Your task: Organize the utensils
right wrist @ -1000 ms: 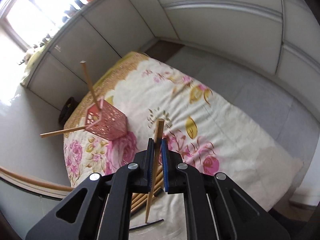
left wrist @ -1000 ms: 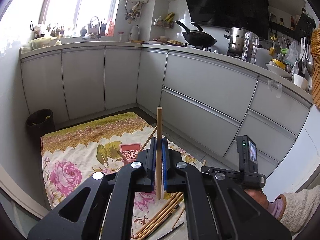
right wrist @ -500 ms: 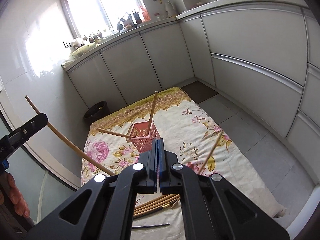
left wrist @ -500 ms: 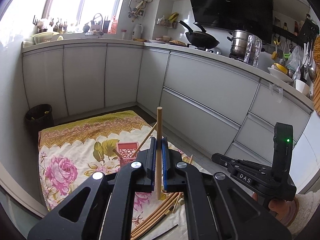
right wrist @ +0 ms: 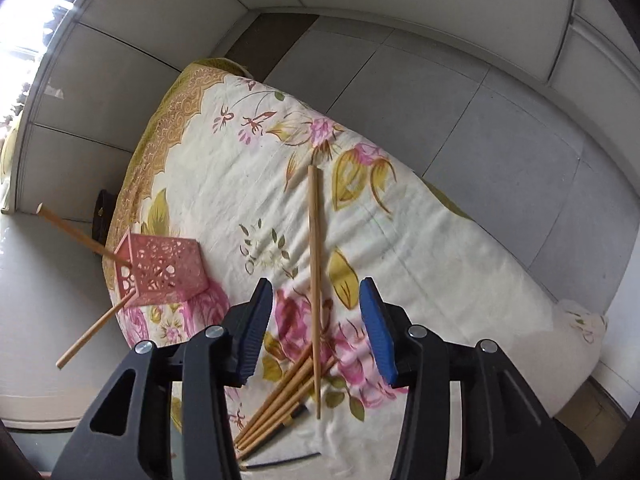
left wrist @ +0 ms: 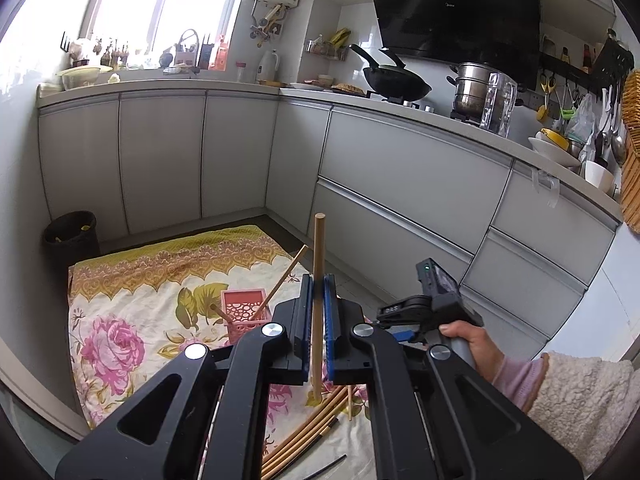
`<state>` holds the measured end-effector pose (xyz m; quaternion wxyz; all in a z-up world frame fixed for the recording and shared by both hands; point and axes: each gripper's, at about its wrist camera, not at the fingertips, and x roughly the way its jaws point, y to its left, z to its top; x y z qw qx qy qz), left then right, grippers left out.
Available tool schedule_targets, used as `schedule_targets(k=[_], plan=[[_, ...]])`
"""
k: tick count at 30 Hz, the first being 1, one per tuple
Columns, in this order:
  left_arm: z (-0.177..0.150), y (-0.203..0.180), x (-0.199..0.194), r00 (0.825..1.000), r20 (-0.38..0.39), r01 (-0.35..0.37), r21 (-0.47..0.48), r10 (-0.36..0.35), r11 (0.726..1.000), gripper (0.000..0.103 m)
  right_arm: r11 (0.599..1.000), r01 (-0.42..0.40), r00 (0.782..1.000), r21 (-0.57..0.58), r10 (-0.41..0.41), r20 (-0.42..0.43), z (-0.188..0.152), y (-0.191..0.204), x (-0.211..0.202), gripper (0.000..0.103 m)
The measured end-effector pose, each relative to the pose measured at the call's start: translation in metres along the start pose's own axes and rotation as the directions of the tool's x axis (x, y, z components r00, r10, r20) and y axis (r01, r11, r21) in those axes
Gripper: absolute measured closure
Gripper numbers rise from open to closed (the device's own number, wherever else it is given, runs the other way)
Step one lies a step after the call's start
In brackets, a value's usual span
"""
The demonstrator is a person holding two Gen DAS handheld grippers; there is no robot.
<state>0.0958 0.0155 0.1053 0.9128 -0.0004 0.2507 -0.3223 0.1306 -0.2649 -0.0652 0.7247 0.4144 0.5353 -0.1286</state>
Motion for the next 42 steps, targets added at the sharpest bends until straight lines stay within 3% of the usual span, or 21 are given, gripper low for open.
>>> schedule_targets(k=[6, 10, 11, 12, 13, 14, 16, 20, 24, 28, 33, 39, 42], plan=[[0.0, 0.005, 0.005, 1.0, -0.008, 0.0, -0.005, 0.0, 1.0, 0.098, 0.99, 0.137, 0.99, -0.038, -0.138, -0.001, 0.034, 0.026, 0.049, 0.058], [-0.001, 0.011, 0.01, 1.0, -0.019, -0.012, -0.012, 0.012, 1.0, 0.098, 0.968, 0.244, 0.969, -0.065, -0.245, -0.02, 0.046, 0.035, 0.081, 0.058], [-0.002, 0.012, 0.011, 1.0, -0.022, -0.014, -0.015, 0.013, 1.0, 0.098, 0.958, 0.271, 0.962, -0.091, -0.273, -0.002, 0.045, 0.041, 0.085, 0.061], [-0.002, 0.013, 0.013, 1.0, -0.026, -0.016, -0.017, 0.015, 1.0, 0.098, 0.942, 0.309, 0.951, -0.132, -0.308, 0.027, 0.044, 0.048, 0.088, 0.072], [-0.003, 0.013, 0.014, 0.999, -0.028, -0.017, -0.019, 0.016, 1.0, 0.098, 0.918, 0.359, 0.933, -0.167, -0.355, 0.056, 0.041, 0.054, 0.091, 0.089], [-0.003, 0.013, 0.015, 0.999, -0.031, -0.019, -0.02, 0.018, 1.0, 0.098, 0.896, 0.398, 0.918, -0.196, -0.389, 0.08, 0.037, 0.058, 0.094, 0.093], [-0.003, 0.013, 0.015, 0.999, -0.032, -0.02, -0.021, 0.019, 1.0, 0.098, 0.889, 0.397, 0.918, -0.228, -0.379, 0.117, 0.029, 0.06, 0.094, 0.095], [-0.004, 0.015, 0.011, 0.999, -0.025, -0.029, -0.03, 0.028, 0.999, 0.098, 0.933, 0.277, 0.955, -0.228, -0.241, 0.176, 0.003, 0.044, 0.071, 0.095], [-0.004, 0.012, 0.008, 0.999, -0.012, -0.037, -0.036, 0.036, 0.999, 0.098, 0.93, 0.187, 0.946, -0.316, -0.084, 0.313, -0.046, 0.039, 0.016, 0.095], [-0.007, 0.004, 0.009, 0.999, -0.007, -0.05, -0.049, 0.05, 0.998, 0.098, 0.895, 0.139, 0.891, -0.423, 0.073, 0.448, -0.093, 0.049, -0.053, 0.095], [-0.014, -0.001, 0.009, 0.998, 0.004, -0.057, -0.093, 0.057, 0.994, 0.098, 0.858, 0.044, 0.814, -0.512, 0.266, 0.516, -0.133, 0.055, -0.123, 0.095], [-0.011, 0.004, 0.016, 0.993, 0.018, -0.111, -0.142, 0.114, 0.984, 0.099, 0.809, 0.033, 0.681, -0.587, 0.412, 0.605, -0.161, 0.066, -0.184, 0.095], [-0.002, 0.006, 0.024, 0.987, 0.037, -0.151, -0.144, 0.158, 0.978, 0.099, 0.802, 0.011, 0.629, -0.597, 0.458, 0.628, -0.159, 0.075, -0.199, 0.095]])
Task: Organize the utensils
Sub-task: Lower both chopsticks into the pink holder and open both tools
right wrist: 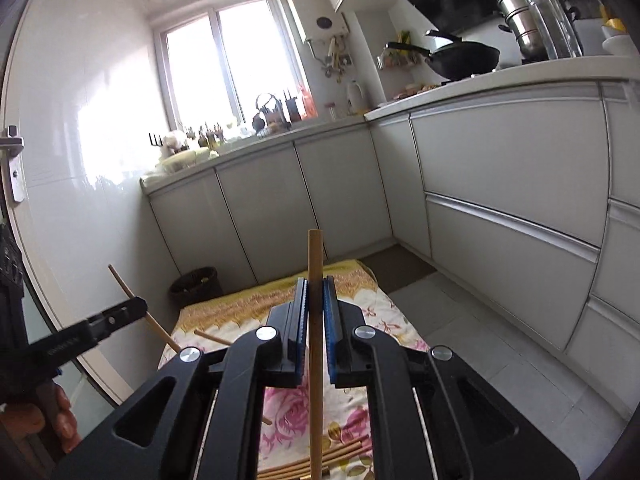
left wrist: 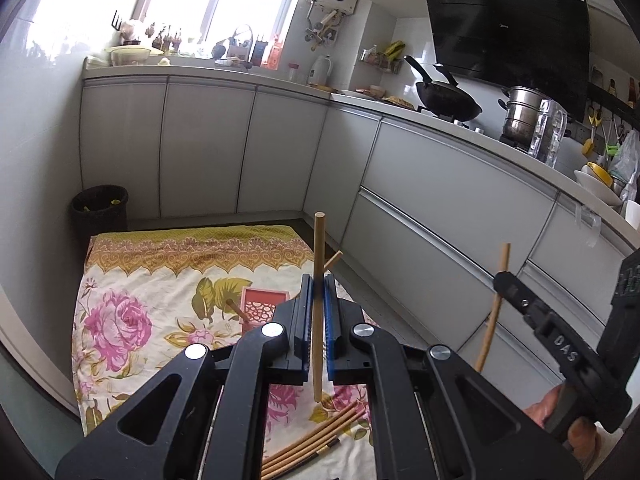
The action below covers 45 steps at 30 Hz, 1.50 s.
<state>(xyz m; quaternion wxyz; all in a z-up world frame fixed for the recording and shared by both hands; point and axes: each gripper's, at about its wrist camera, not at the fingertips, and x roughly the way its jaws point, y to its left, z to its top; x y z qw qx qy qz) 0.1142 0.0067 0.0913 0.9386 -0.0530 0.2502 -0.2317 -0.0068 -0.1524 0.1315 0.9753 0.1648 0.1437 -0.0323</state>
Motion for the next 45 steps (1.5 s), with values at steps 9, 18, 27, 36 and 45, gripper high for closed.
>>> schedule_targets(k=[9, 18, 27, 36, 45], plan=[[0.037, 0.003, 0.046, 0.976, 0.147, -0.17, 0.033, 0.163, 0.985, 0.099, 0.997, -0.051, 0.993, 0.061, 0.044, 0.11, 0.021, -0.003, 0.017, 0.095], [0.031, 0.022, 0.123, 0.964, 0.103, -0.253, 0.053, 0.247, 0.966, 0.098, 0.996, -0.074, 0.989, 0.042, 0.068, 0.128, 0.015, -0.003, 0.041, 0.095], [0.014, 0.039, 0.091, 0.956, 0.133, -0.261, -0.013, 0.261, 0.965, 0.039, 0.995, -0.09, 0.985, 0.039, 0.084, 0.148, 0.013, 0.008, 0.067, 0.095], [0.016, 0.07, -0.012, 0.932, 0.228, -0.236, -0.206, 0.281, 0.95, 0.03, 0.999, -0.049, 0.96, 0.014, 0.043, 0.275, 0.026, 0.045, 0.116, 0.095], [0.014, 0.097, -0.031, 0.924, 0.237, -0.241, -0.248, 0.3, 0.938, 0.03, 0.995, 0.045, 0.954, -0.09, -0.016, 0.299, 0.0, 0.071, 0.188, 0.095]])
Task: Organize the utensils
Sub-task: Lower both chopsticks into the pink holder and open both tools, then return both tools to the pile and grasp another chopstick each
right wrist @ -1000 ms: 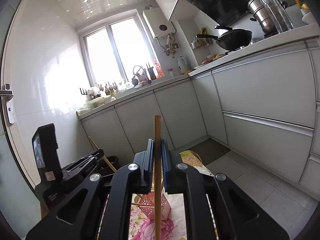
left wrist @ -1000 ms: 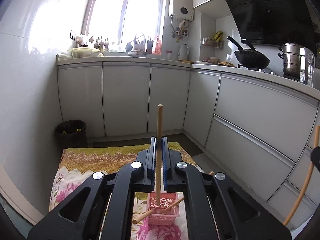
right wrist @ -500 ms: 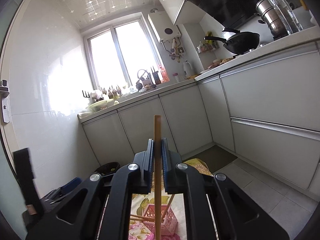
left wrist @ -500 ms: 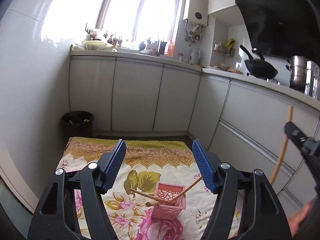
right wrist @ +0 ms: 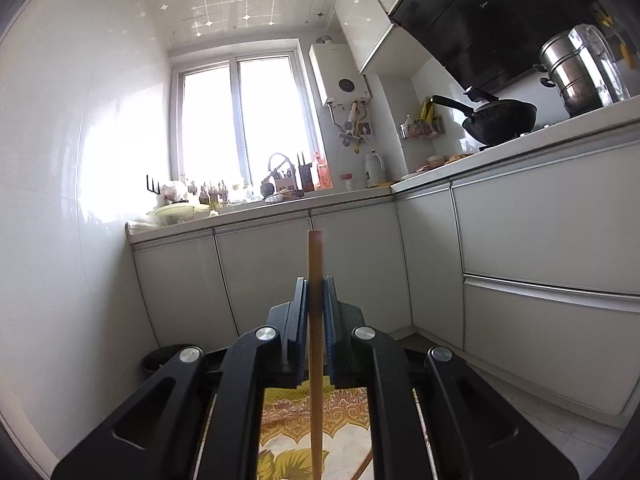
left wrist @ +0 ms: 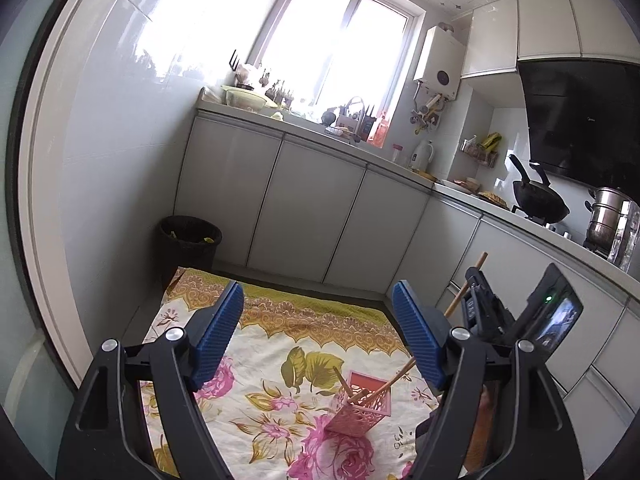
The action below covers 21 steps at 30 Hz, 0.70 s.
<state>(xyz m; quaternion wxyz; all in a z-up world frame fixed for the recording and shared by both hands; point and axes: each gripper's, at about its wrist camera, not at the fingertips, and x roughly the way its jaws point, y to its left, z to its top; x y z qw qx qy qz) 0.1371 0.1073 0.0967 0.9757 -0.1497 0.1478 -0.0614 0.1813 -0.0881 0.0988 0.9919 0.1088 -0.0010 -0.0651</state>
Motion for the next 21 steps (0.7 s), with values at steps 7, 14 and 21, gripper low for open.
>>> schedule_targets(k=[7, 14, 21], plan=[[0.0, 0.021, 0.003, 1.0, -0.023, -0.021, -0.027, 0.021, 0.999, 0.03, 0.999, 0.022, 0.995, 0.032, -0.019, -0.096, -0.043, -0.005, 0.021, 0.094], [0.003, 0.019, -0.004, 0.999, -0.033, 0.005, -0.043, -0.007, 0.999, 0.029, 0.997, -0.042, 0.987, 0.071, 0.053, -0.15, -0.035, -0.014, -0.01, 0.026], [0.004, 0.007, -0.022, 0.998, -0.021, 0.057, -0.04, -0.058, 0.998, 0.007, 0.997, 0.042, 0.99, 0.069, -0.032, -0.14, -0.002, -0.041, -0.077, 0.006]])
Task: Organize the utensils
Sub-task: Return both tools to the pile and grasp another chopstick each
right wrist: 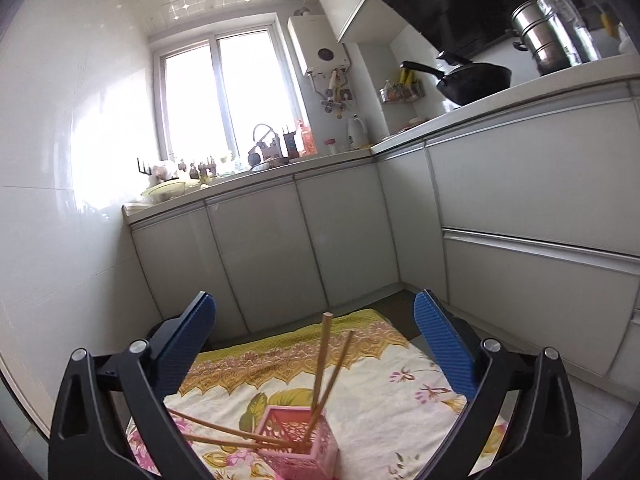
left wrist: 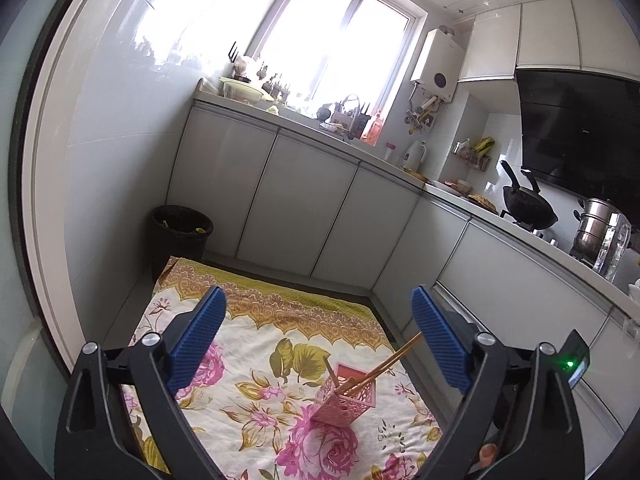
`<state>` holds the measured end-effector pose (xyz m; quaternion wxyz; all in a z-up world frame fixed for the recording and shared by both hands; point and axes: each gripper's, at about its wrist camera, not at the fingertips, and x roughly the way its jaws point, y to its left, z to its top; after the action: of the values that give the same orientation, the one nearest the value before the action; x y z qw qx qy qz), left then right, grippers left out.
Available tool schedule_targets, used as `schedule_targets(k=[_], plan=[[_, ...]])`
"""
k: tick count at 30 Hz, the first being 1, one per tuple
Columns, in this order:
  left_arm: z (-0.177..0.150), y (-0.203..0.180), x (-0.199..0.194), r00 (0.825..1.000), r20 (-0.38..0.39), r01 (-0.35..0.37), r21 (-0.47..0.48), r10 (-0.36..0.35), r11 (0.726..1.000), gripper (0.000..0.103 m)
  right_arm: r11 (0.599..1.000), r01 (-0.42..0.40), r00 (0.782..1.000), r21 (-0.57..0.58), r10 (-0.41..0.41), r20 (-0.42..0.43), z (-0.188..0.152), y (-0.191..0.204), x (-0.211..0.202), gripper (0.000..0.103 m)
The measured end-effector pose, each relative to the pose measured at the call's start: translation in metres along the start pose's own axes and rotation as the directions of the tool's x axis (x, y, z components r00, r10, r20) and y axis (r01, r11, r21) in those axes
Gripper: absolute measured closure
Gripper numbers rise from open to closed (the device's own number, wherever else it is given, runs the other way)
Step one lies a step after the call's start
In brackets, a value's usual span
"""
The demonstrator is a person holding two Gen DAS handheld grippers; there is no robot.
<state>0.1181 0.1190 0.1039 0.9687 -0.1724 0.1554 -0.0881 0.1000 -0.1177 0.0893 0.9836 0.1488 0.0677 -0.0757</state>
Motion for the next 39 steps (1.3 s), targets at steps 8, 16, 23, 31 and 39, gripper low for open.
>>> schedule_targets(k=[8, 16, 23, 31, 39], plan=[[-0.015, -0.035, -0.006, 0.991, -0.114, 0.088, 0.13, -0.073, 0.988, 0.007, 0.981, 0.184, 0.939, -0.058, -0.192, -0.285, -0.012, -0.05, -0.06, 0.006], [-0.066, -0.085, 0.023, 0.907, -0.394, 0.277, 0.287, -0.151, 0.917, 0.007, 0.93, 0.275, 0.759, 0.244, -0.054, -0.649, -0.086, -0.131, -0.093, 0.006], [-0.146, -0.127, 0.087, 0.703, -0.708, 0.462, 0.381, -0.07, 0.801, 0.007, 0.913, 0.334, 0.659, 0.233, -0.049, -0.751, -0.12, -0.148, -0.099, 0.006], [-0.234, -0.145, 0.162, 0.419, -0.894, 0.571, 0.393, 0.157, 0.72, 0.053, 0.933, 0.314, 0.605, 0.175, -0.055, -0.794, -0.128, -0.147, -0.094, 0.006], [-0.283, -0.146, 0.193, 0.323, -0.91, 0.578, 0.407, 0.259, 0.707, 0.077, 0.939, 0.289, 0.549, 0.185, -0.005, -0.836, -0.142, -0.144, -0.087, 0.006]])
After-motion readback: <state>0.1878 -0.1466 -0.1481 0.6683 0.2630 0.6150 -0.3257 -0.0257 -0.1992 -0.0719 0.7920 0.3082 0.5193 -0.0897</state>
